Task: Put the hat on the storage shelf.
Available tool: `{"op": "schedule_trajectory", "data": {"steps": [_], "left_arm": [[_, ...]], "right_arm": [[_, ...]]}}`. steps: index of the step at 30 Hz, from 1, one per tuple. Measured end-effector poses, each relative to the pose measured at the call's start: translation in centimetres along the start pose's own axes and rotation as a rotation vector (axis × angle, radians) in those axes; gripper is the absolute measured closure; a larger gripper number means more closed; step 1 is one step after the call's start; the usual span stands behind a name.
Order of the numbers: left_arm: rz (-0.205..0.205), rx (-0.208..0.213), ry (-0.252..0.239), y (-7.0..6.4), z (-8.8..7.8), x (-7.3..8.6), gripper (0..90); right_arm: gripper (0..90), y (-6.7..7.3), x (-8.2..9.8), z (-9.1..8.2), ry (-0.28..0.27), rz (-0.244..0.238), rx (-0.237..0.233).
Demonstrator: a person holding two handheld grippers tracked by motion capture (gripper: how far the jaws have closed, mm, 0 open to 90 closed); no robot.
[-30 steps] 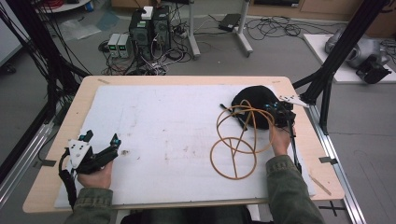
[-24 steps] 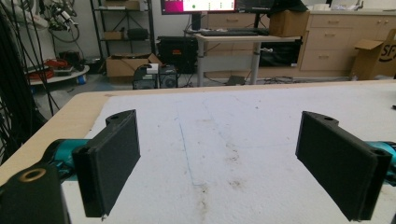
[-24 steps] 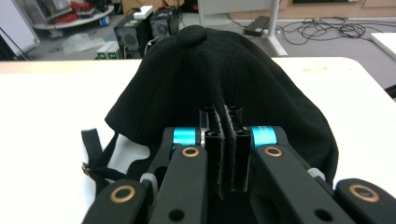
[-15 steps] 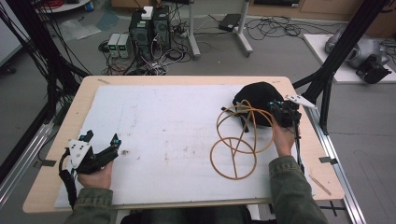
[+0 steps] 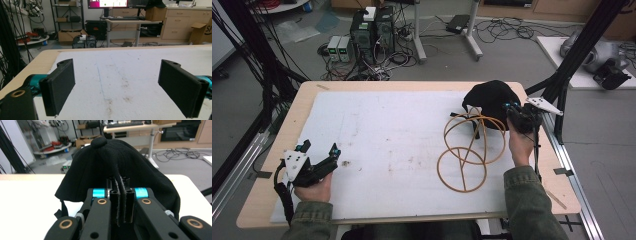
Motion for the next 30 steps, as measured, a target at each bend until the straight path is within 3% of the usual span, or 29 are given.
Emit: {"op": "schedule_trajectory", "data": {"steps": [16, 25, 30], "left_arm": [[-0.005, 0.0, 0.004, 0.1, 0.0, 0.1, 14.2], [-0.009, -0.001, 0.005, 0.1, 0.0, 0.1, 14.3], [-0.008, 0.001, 0.005, 0.1, 0.0, 0.1, 14.3]], "right_arm": [[88.3, 0.6, -1.5, -1.4, -0.077, 0.022, -0.045], [88.3, 0.9, -2.6, -2.9, -0.209, 0.07, -0.108], [88.3, 1.2, -3.3, -3.5, -0.247, 0.098, -0.142]]}}
Point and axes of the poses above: each handheld gripper's, and its own axes: z roughly forward along the jaws, x roughly out of its underside, y roughly to its left, the point moved 2 cm from there along z, roughly forward along the jaws, and after that the axes turned 7 degrees about z, right-handed, at the moved point
